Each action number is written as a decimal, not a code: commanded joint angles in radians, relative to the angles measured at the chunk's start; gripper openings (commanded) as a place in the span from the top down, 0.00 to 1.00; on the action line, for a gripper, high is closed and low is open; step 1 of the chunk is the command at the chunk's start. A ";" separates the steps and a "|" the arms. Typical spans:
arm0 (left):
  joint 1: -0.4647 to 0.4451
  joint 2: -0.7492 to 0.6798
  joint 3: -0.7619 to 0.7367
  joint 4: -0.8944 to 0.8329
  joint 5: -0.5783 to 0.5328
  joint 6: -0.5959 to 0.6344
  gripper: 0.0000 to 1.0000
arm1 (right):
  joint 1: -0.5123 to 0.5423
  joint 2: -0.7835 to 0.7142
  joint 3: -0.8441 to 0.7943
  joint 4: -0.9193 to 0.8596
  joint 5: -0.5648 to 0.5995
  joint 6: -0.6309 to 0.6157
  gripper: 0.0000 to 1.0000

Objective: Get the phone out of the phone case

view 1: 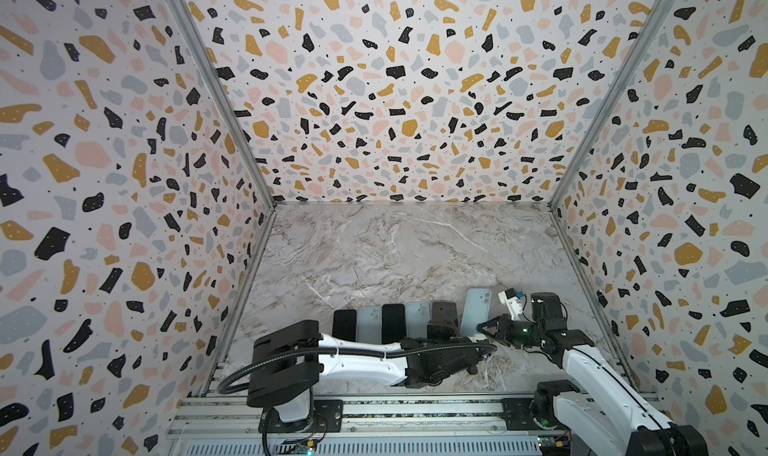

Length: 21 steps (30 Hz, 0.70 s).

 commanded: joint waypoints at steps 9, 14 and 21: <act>-0.003 0.133 0.149 -0.103 -0.144 -0.157 1.00 | -0.007 0.014 0.017 0.011 -0.005 -0.036 1.00; -0.002 0.161 0.164 -0.106 -0.146 -0.211 1.00 | -0.007 0.024 0.011 0.027 -0.009 -0.032 1.00; -0.002 0.173 0.136 -0.053 -0.118 -0.231 1.00 | -0.007 0.025 0.003 0.045 -0.023 -0.024 1.00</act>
